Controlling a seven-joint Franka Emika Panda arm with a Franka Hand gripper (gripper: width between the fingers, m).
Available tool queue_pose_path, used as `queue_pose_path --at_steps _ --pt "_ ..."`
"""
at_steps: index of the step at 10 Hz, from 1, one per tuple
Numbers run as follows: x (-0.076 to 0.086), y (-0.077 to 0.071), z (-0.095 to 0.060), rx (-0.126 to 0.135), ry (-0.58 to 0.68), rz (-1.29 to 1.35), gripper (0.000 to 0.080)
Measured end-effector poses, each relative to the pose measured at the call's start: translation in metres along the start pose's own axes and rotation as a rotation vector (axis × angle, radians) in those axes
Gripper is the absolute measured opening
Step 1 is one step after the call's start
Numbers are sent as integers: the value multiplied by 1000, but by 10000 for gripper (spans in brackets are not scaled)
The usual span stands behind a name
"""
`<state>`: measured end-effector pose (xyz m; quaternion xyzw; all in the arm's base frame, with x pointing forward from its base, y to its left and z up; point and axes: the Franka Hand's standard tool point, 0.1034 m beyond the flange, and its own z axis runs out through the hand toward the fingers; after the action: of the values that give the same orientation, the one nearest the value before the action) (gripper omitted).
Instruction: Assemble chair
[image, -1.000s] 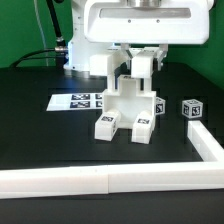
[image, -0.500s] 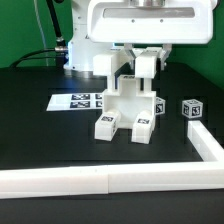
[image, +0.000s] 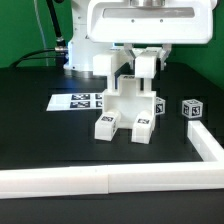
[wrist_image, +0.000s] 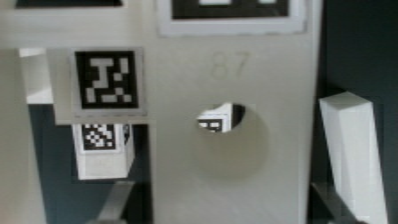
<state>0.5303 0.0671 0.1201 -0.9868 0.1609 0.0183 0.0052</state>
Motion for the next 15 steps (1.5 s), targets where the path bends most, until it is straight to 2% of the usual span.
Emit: queue_pose_path --at_steps 3,6,15 --pt "-8 1 1 3 4 -3 289" --pt "-6 -1 1 10 27 -6 289" --pt "-7 3 11 -1 17 -5 289"
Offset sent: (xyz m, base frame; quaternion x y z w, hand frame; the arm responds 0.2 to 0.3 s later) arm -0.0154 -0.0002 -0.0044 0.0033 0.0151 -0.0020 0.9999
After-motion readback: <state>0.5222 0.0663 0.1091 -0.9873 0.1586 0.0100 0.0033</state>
